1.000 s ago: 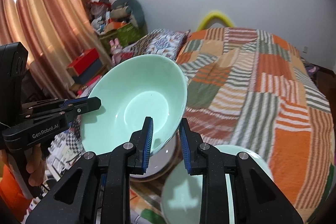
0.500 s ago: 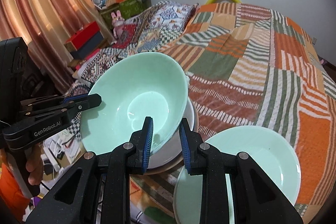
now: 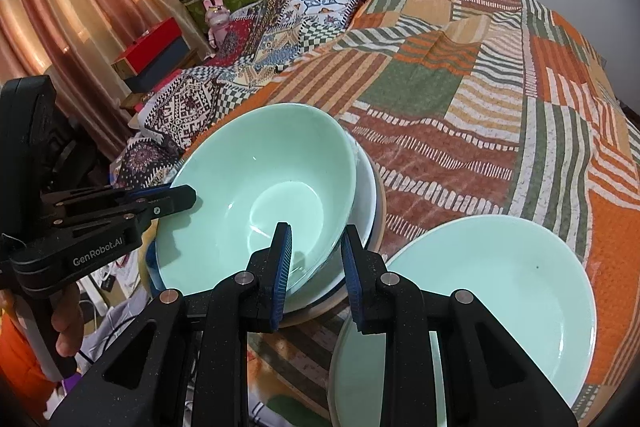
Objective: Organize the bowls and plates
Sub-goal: 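Lower the mint green bowl into the white spotted bowl with the right gripper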
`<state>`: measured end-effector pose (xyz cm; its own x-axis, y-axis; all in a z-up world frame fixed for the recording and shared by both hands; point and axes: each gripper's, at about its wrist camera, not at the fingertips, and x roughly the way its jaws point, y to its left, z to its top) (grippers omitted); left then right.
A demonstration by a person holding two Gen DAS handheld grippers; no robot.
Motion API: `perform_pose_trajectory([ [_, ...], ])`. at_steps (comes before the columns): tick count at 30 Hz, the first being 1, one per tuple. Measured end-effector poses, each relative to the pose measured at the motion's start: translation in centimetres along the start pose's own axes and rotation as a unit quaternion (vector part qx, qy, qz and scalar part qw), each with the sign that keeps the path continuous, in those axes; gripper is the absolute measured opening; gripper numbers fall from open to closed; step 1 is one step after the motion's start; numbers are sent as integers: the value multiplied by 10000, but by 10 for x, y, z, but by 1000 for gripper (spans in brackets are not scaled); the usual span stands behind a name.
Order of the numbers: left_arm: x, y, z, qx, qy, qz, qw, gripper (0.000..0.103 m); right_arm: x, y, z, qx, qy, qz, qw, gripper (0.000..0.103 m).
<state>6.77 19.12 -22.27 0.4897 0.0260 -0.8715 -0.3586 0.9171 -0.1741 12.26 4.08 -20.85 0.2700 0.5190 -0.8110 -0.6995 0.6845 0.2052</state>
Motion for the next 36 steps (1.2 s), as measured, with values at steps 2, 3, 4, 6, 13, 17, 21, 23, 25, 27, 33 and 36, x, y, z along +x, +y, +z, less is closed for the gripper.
perform_pose_trajectory([
  [2,3,-1,-1,36,20,13,10000,10,1,-1,-1,-4,-3,-20,10000,23],
  [3,4,-3,-1,53,-5,36,10000,10,1,-1,-1,3,-5,-22,10000,24],
  [4,4,-3,-1,73,-31,67,9999,10,2,-1,0,7,-9,-16,10000,24],
  [6,4,-4,1,94,-65,95,9999,10,2,-2,1,-12,-8,-8,10000,24],
  [13,6,3,4,-86,-68,-44,9999,10,5,2,3,-150,68,-41,9999,26],
  [17,7,4,4,-101,-36,-105,9999,10,4,0,5,-157,123,-20,9998,27],
  [21,6,2,5,-80,-68,-117,9999,10,-4,0,7,-244,-55,-189,9995,39],
  [23,5,2,6,-87,-97,-94,9999,10,-9,0,7,-255,-169,-150,9994,47],
  [25,2,3,7,-123,-115,-127,9998,10,-12,0,8,-285,-208,-169,9992,49],
  [27,-3,5,8,-145,-184,-112,9997,14,-12,-1,9,-305,-224,-232,9990,49],
  [33,-6,17,4,-323,-264,-158,9990,43,-13,-15,9,-29,-232,-212,9995,49],
  [36,4,19,1,-389,-65,-281,9988,43,-7,-21,8,124,-121,-131,9998,49],
])
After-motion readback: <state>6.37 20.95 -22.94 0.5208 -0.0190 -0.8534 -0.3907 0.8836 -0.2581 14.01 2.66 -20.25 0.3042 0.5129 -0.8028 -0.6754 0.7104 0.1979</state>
